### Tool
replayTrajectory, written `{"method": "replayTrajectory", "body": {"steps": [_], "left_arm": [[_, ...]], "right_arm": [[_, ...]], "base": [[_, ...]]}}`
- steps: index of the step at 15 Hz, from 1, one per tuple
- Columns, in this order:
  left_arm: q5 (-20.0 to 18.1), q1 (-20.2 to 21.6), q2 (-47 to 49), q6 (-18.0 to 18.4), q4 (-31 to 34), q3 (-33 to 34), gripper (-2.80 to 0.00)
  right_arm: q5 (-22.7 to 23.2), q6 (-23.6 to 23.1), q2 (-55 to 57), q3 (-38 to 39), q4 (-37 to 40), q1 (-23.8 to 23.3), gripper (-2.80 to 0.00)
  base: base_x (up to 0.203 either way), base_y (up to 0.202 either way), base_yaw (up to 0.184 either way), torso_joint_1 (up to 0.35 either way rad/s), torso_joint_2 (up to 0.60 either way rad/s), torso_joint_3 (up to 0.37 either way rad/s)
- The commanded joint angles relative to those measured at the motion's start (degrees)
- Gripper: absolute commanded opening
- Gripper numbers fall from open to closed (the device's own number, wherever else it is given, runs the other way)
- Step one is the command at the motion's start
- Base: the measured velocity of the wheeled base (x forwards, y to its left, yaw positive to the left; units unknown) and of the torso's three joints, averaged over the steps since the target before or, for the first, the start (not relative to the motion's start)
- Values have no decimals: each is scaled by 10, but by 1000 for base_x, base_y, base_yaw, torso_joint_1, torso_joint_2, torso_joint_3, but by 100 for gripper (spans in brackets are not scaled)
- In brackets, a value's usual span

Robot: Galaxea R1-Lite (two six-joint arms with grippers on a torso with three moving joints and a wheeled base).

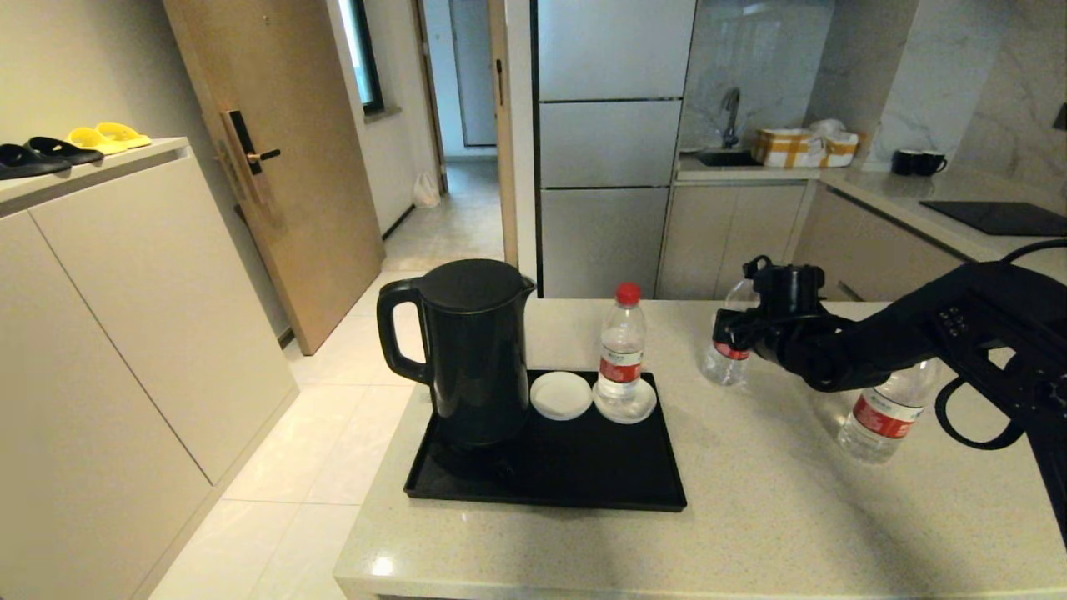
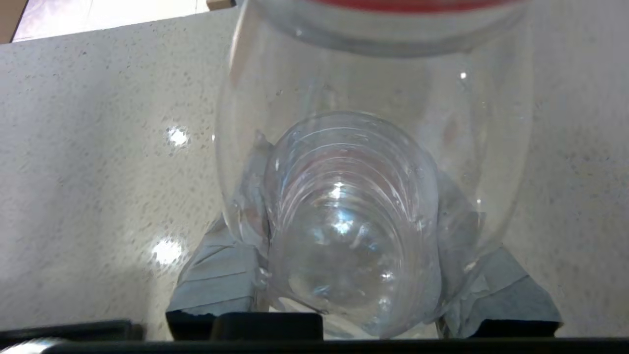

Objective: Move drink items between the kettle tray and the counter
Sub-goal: Return the bottled water to its original position

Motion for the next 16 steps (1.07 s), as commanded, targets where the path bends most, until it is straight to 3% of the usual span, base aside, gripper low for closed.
{"method": "replayTrajectory", "body": {"steps": [1,5,8,12,16], "left_arm": [[0,0,1,0,1,0,-280],[0,0,0,0,1,0,-280],[0,0,1,0,0,0,-280],[0,0,1,0,0,0,-280],[0,0,1,0,0,0,-280]], "right_arm": [[0,5,-50,17,8,8,-280],[0,20,-205,106,30,74,-280],[-14,-8,-324,204,34,184,-280],[-104,-36,-372,272,31,328,-280],[-110,-35,-313,287,19,350,-280]], "base": [[0,0,0,0,0,0],[0,0,0,0,0,0],[0,0,0,0,0,0],[0,0,0,0,0,0],[0,0,0,0,0,0]]}}
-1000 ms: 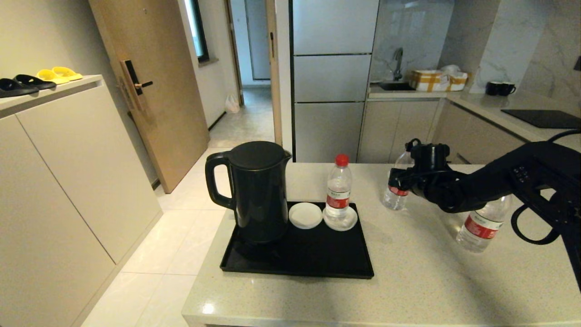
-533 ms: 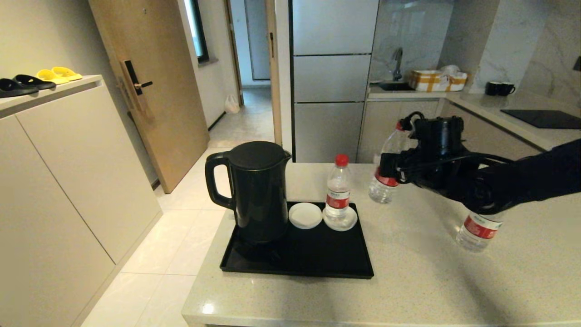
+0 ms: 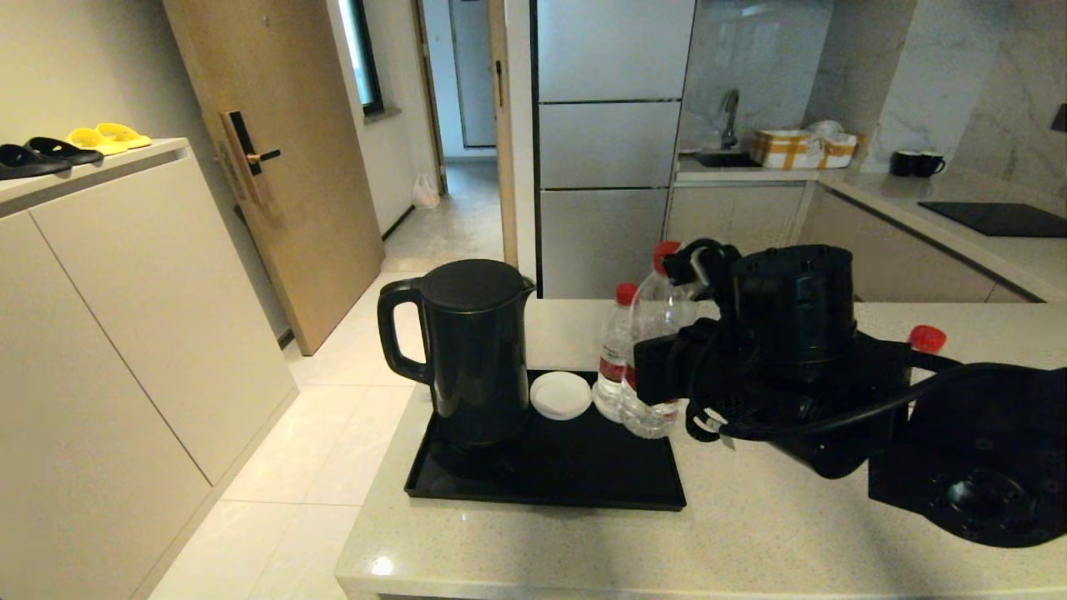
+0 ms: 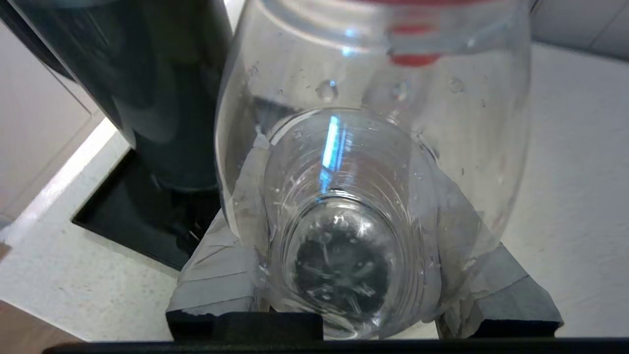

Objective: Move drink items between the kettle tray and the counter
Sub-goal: Return the bottled water to its original position

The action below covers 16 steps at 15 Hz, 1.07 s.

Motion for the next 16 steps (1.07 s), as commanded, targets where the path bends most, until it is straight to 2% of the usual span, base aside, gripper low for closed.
{"method": "replayTrajectory", "body": {"steps": [1,5,6,8,16], "left_arm": [[0,0,1,0,0,0,-280],[0,0,1,0,1,0,-280],[0,0,1,0,1,0,-280],[0,0,1,0,0,0,-280],[0,0,1,0,0,0,-280]], "right_arm": [[1,2,56,5,-28,6,-280],[1,5,195,6,-188,21,-280],[-4,20,218,1,-212,36,-280],[-21,52,245,-20,-218,51,-280],[-28,65,307,-52,-220,50,-280]], "base": [[0,0,0,0,0,0],[0,0,0,0,0,0],[0,0,0,0,0,0],[0,0,0,0,0,0],[0,0,0,0,0,0]]}}
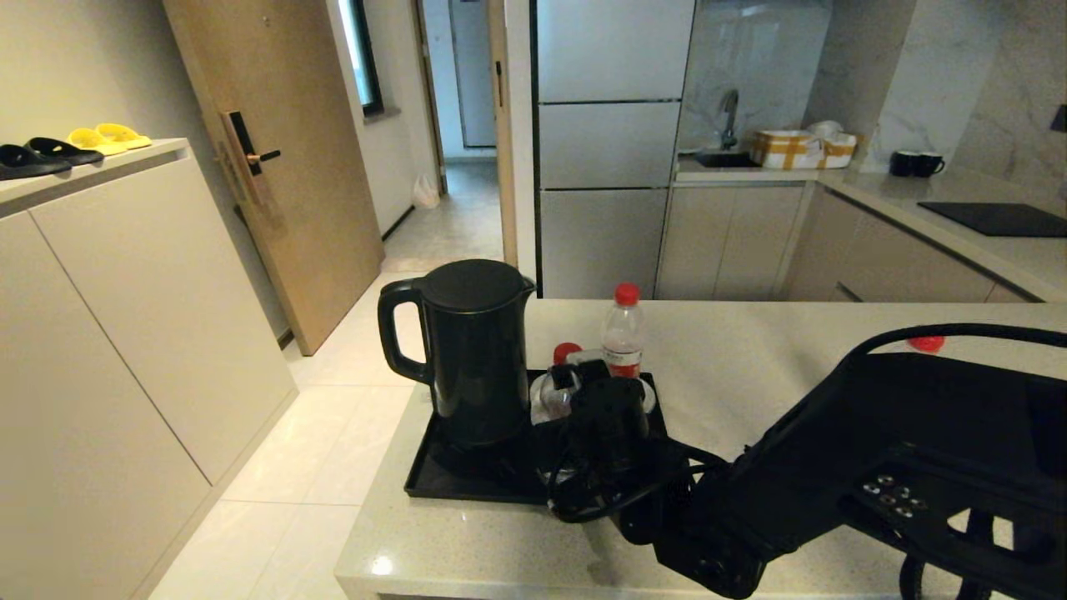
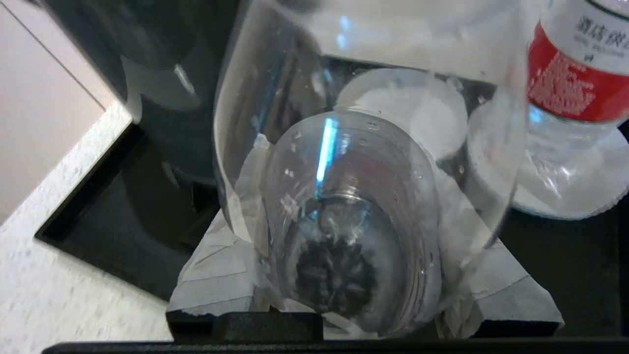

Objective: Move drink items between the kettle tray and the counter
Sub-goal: Return the bottled water to its original position

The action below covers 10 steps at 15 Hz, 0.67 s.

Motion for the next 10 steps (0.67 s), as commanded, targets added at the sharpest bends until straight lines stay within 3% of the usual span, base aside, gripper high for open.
{"method": "replayTrajectory", "body": {"steps": [1,9,10], "left_arm": [[0,0,1,0,0,0,-280],[0,0,1,0,1,0,-280],[0,0,1,0,0,0,-280]], "right_arm": [[-1,1,20,-2,-2,-1,-280],[-14,1,24,-10,3,-2,-280],[-20,-1,24,-11,2,-2,0]], "base": [[0,0,0,0,0,0],[0,0,0,0,0,0],[0,0,0,0,0,0]]}}
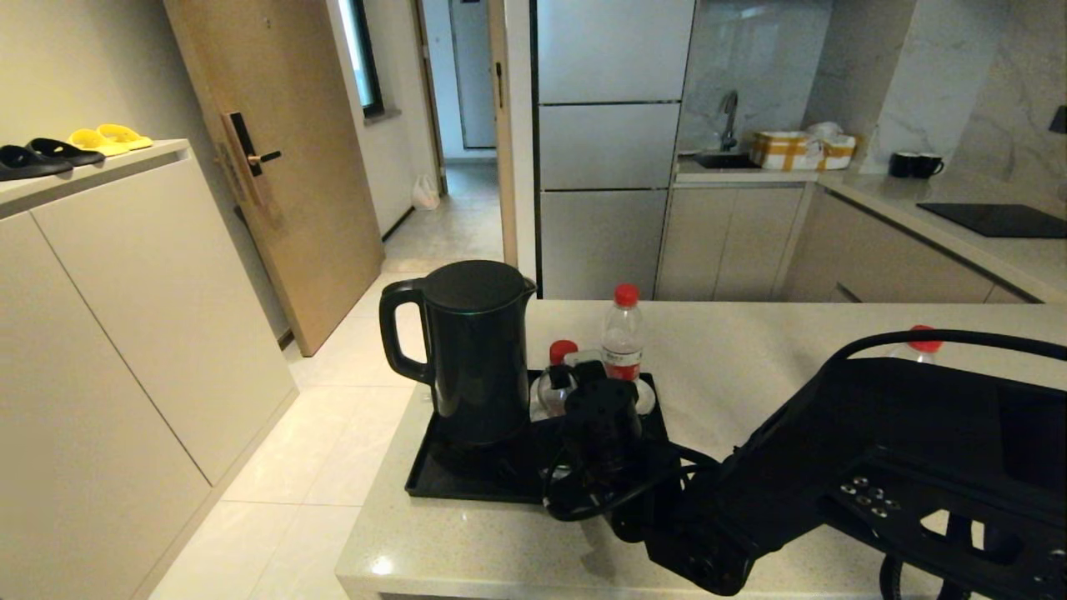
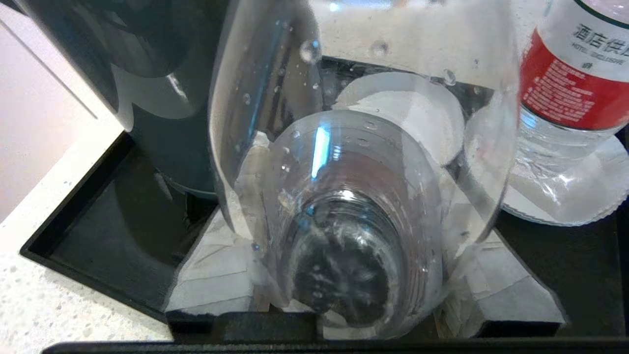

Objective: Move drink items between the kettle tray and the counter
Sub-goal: Return the bottled water to its original position

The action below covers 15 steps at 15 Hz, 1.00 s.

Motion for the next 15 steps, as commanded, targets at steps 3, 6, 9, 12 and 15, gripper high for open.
{"method": "replayTrajectory", "body": {"steps": [3,6,9,12,15], "left_arm": [[0,0,0,0,0,0,-280],[0,0,1,0,0,0,-280],[0,0,1,0,0,0,-280],[0,0,1,0,0,0,-280],[0,0,1,0,1,0,-280]], "right_arm": [[-3,1,0,4,-5,-1,0],[2,2,-6,15,-6,-1,0],[18,2,-37,38,-4,-1,0],[44,2,-82,79,-2,1,0],[58,2,-147,140,-4,1,0]], "base": [[0,0,0,0,0,0],[0,0,0,0,0,0],[0,0,0,0,0,0],[0,0,0,0,0,0],[0,0,0,0,0,0]]}}
